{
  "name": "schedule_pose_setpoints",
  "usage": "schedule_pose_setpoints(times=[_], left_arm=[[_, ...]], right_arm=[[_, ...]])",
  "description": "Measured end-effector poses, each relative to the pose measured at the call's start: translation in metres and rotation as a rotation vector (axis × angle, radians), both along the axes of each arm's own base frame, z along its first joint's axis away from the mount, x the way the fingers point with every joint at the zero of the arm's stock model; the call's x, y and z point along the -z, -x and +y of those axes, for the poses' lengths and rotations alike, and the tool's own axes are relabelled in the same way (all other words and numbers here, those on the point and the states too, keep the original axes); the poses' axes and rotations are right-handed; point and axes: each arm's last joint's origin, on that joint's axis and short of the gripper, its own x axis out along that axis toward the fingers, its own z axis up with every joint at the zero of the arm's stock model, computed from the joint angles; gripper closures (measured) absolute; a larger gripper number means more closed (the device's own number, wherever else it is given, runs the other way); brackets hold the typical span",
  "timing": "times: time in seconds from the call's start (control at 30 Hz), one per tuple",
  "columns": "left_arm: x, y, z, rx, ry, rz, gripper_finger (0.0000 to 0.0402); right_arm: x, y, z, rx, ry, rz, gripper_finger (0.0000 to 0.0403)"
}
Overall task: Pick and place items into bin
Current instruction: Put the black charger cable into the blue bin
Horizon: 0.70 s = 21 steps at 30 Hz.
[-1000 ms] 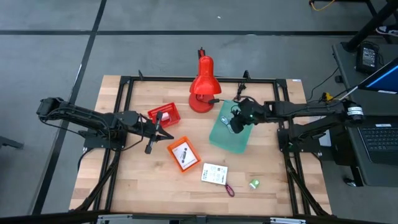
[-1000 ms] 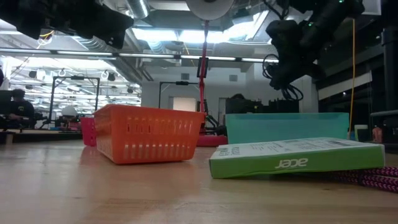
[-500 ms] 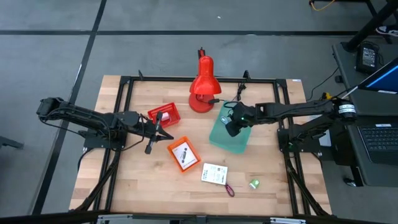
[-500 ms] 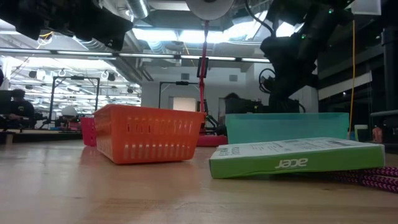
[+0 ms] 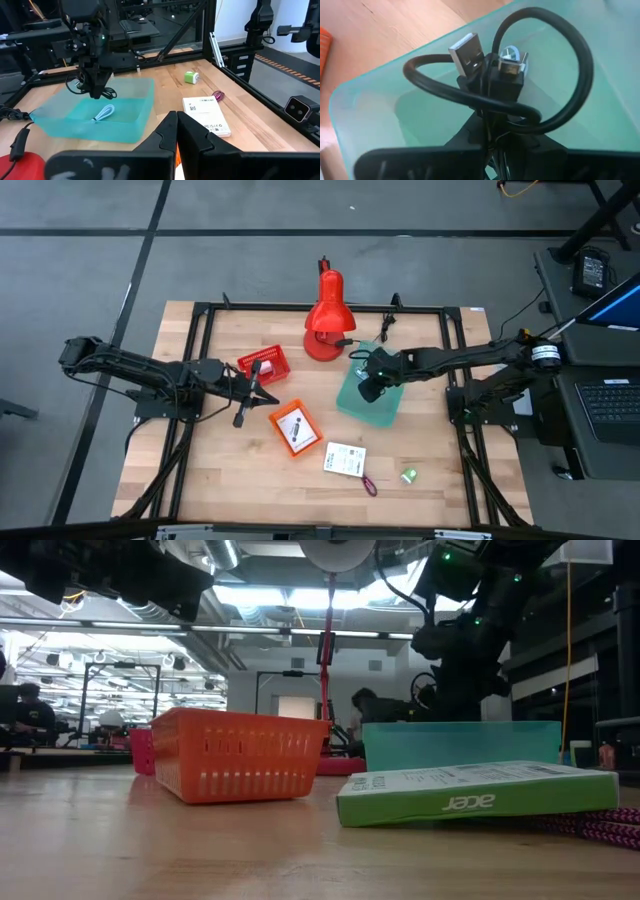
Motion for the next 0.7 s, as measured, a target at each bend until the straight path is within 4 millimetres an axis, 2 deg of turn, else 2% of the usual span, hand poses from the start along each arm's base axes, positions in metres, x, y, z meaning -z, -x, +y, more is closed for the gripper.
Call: schedule_pose_setpoints(times=[0.27, 0.7], left_arm=[[0.0000, 0.0000, 0.0000, 0.000, 0.000, 0.000, 0.0395], [0.0000, 0.0000, 0.0000, 0.000, 0.002, 0.000, 0.0398]], right_arm=[[0.0016, 0.0000, -0.0001, -0.027, 0.011, 0.019, 0.0347], [0.0016, -0.0001, -0.0002, -0.049, 0.022, 0.024, 0.0341]])
